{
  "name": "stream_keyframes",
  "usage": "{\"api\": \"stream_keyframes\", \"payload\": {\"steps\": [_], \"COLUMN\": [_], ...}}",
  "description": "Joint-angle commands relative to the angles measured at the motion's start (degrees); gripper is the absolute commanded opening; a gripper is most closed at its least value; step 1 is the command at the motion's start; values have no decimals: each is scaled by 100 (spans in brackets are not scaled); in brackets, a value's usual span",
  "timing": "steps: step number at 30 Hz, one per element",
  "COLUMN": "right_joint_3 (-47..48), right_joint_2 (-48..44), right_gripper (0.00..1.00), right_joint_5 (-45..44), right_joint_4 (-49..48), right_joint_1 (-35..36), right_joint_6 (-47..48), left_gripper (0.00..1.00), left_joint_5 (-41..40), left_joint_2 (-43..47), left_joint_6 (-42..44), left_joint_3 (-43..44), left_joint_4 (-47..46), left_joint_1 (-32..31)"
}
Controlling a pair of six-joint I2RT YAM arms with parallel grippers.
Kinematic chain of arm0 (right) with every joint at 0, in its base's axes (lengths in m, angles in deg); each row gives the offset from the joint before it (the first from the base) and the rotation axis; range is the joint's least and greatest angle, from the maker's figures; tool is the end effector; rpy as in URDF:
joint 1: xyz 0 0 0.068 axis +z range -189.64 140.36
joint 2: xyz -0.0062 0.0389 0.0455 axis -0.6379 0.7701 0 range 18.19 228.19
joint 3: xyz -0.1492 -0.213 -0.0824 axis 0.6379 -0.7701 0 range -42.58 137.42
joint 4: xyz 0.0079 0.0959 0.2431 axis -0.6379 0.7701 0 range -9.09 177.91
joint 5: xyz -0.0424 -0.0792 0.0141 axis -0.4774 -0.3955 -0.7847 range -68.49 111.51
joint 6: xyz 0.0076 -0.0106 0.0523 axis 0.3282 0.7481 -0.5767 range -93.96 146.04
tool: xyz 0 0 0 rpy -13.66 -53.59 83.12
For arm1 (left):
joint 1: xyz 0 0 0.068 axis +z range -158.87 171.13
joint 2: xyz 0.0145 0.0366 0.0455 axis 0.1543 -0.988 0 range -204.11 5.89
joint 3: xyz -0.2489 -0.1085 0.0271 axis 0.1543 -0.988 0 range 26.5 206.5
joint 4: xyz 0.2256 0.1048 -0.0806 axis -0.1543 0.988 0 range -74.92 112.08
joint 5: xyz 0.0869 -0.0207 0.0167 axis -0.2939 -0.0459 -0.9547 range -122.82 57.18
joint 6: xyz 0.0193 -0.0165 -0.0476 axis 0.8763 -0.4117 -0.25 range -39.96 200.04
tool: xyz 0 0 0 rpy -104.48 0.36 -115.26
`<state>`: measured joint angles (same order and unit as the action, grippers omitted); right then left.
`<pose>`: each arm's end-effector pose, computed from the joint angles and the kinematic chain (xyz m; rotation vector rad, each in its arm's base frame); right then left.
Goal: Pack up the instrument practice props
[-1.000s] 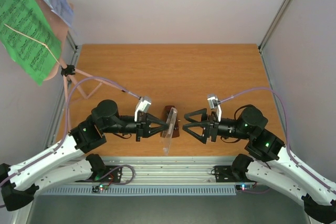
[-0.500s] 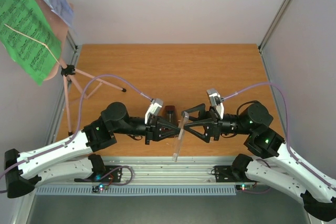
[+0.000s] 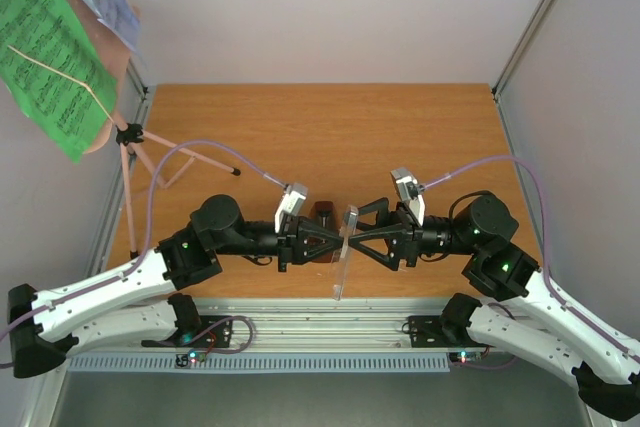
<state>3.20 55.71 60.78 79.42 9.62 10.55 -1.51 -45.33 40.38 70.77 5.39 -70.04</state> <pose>0.0773 0.1242 0.3861 -1.0242 1.2282 1.3794 0.0848 -0.1923 0.3543 0.8381 1.6354 -1.7401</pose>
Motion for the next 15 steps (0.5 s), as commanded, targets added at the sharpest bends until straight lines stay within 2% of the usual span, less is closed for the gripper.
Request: {"api": "stream_keyframes", "payload": {"steps": [1,15], "right_joint_3": [7,19], "right_joint_2": [15,157], "right_gripper": [79,68], "right_joint_5": [167,257], "right_joint_4": [-193,-263], "right_joint_1": [65,153], "right_joint_6": [-109,-156], "left_gripper": [0,0], "left_joint_5": [-206,-323], "left_joint_2": [129,144], "left_joint_6": [-15,-81], "left_joint_3": [20,-48], "left_joint_4": [-348,-374], "left_joint_1": [-27,-27]}}
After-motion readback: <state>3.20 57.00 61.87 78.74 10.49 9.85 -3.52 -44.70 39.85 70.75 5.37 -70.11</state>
